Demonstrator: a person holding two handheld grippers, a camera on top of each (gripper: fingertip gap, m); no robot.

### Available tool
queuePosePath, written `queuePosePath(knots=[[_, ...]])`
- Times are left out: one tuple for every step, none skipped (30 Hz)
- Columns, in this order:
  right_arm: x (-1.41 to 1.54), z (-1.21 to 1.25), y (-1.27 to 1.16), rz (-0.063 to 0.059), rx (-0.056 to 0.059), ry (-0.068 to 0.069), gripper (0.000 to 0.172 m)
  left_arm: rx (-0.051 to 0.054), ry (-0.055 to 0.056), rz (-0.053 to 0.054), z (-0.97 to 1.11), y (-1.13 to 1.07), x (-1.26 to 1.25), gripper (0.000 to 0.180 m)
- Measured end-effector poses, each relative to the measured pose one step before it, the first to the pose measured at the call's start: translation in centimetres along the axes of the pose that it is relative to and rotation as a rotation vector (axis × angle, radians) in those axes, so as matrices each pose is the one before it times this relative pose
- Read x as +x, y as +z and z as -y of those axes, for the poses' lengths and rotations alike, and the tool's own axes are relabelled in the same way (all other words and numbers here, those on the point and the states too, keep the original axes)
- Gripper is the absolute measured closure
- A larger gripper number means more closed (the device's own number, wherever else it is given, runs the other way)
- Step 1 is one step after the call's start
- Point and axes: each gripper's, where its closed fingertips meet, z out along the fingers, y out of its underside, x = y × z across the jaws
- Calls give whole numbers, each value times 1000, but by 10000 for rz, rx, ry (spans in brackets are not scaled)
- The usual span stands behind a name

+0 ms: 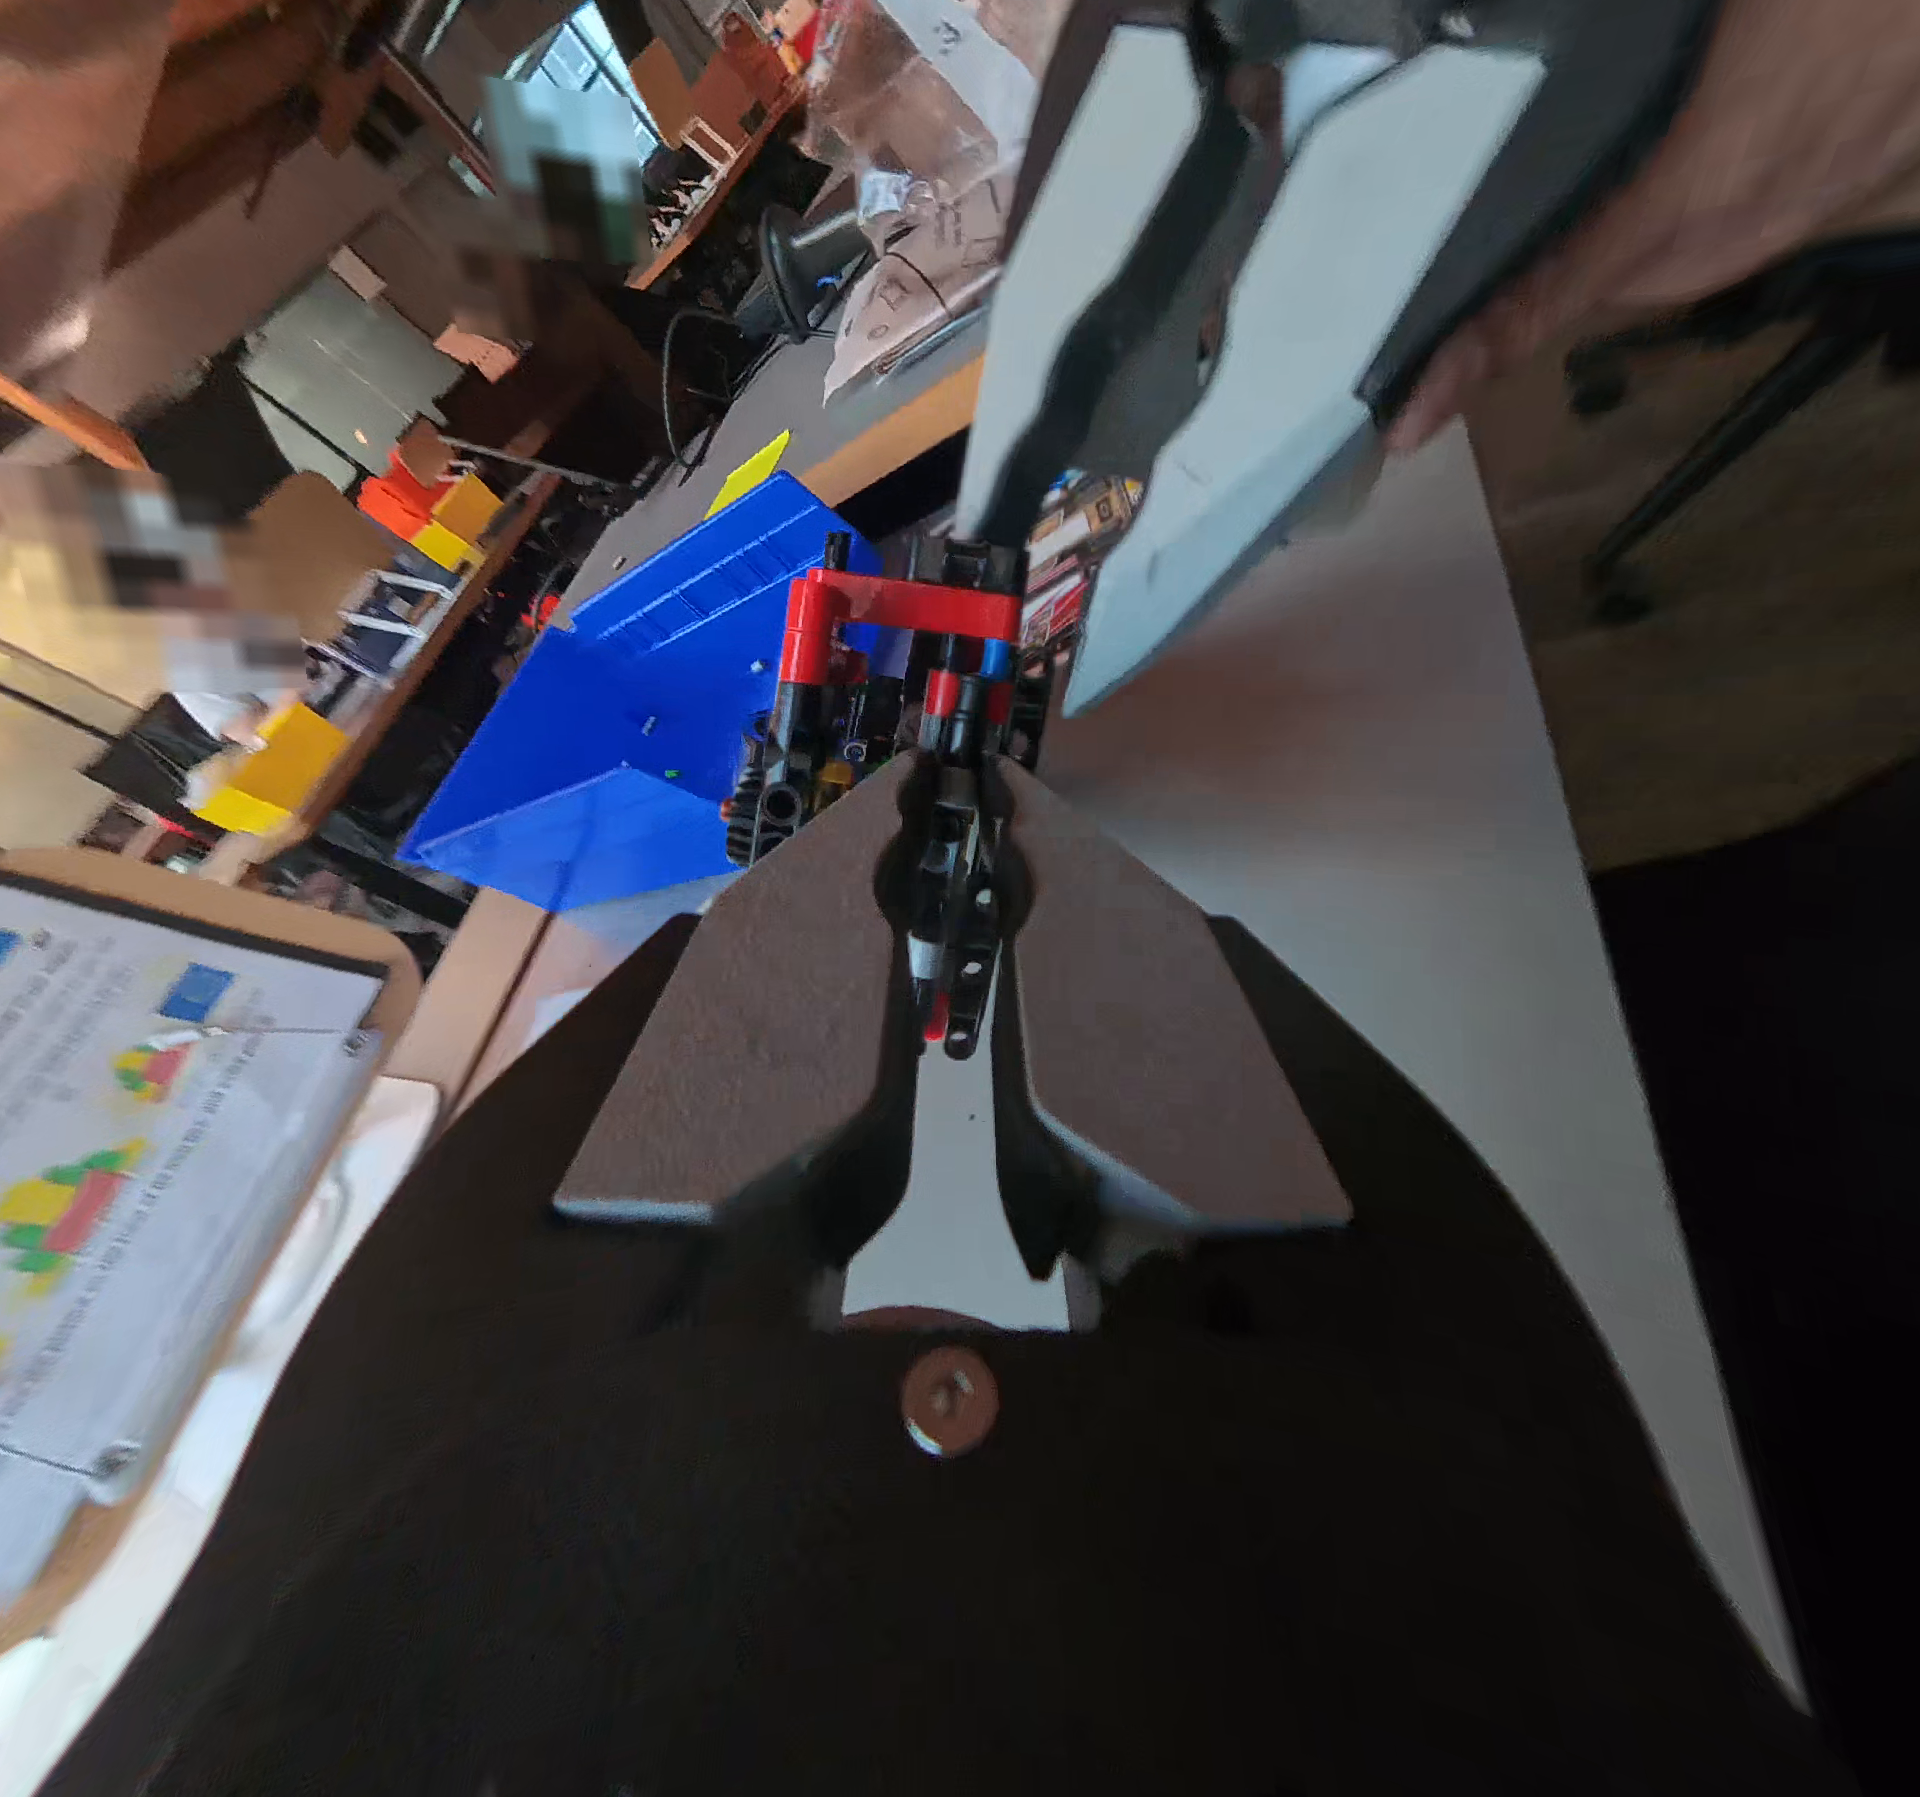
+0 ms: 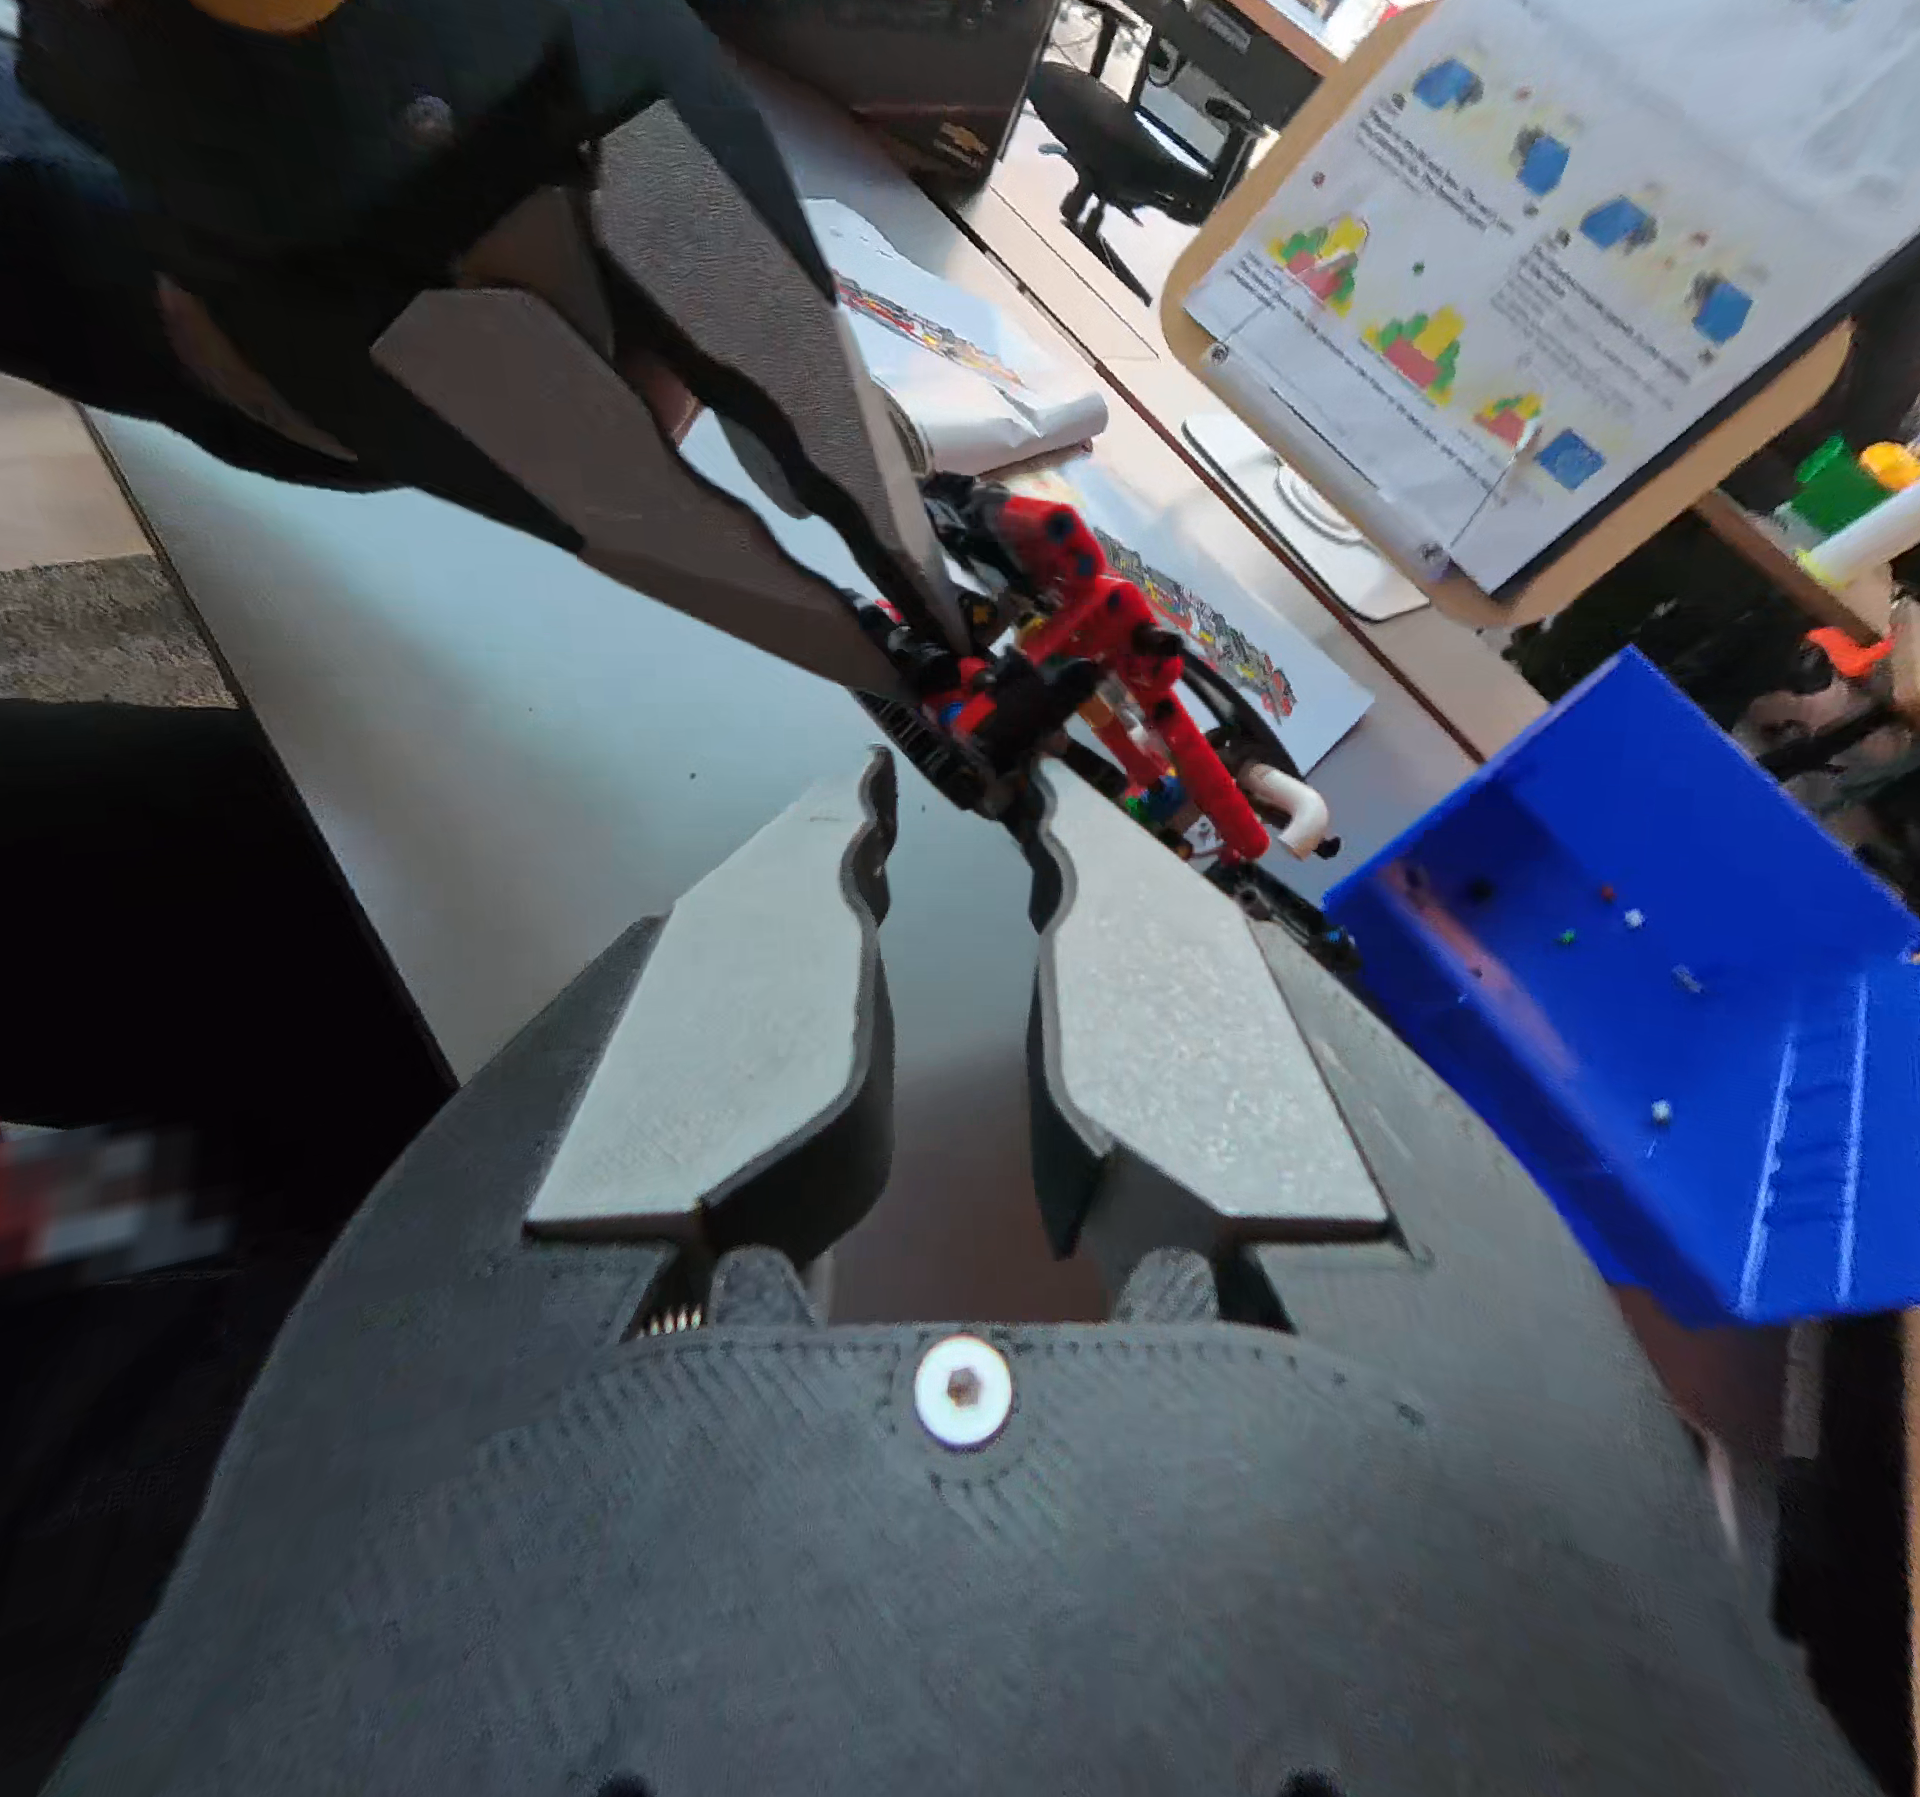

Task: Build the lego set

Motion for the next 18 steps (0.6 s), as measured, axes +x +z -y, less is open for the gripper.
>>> queuePosePath(knots=[[-62,460,350,-102,-19,-294,148,42,-486,-21,21,-271,-326,175],[10,428,421,-115,-38,-272,146,82,-479,-1,3,-274,-362,175],[30,426,434,-93,-39,-249,144,45,-489,7,-121,-279,-380,175],[57,424,446,-65,-28,-205,144,67,-510,-24,-133,-310,-351,175],[41,484,467,-8,-4,-160,144,125,-545,-29,-110,-358,-350,175],[-23,463,508,77,-2,-133,143,146,-527,-38,-115,-395,-376,175],[-87,389,558,167,-5,-84,146,105,-474,-12,-188,-394,-416,175],[-203,319,641,288,18,16,149,80,-421,19,-275,-396,-469,175],[-319,244,745,408,36,110,146,54,-436,17,-374,-387,-514,175],[-231,151,804,375,-7,136,146,2,-465,26,-541,-352,-580,175],[-131,156,832,307,-30,55,148,54,-474,2,-552,-362,-583,175],[-140,146,860,296,-61,-6,150,11,-417,4,-582,-352,-577,175],[-127,106,890,273,-105,16,150,-60,-194,67,-574,-298,-579,175],[-76,1,897,222,-153,54,150,-109,15,131,-527,-252,-582,175],[-26,-29,789,153,-139,81,153,-130,23,126,-562,-240,-530,175],[-13,-33,656,109,-109,110,155,-61,-148,-15,-518,-229,-395,175],[-125,-96,592,149,-124,153,156,-15,-293,-121,-528,-236,-297,175],[-162,-116,524,167,-96,153,157,-76,-263,-50,-606,-235,-402,175]])
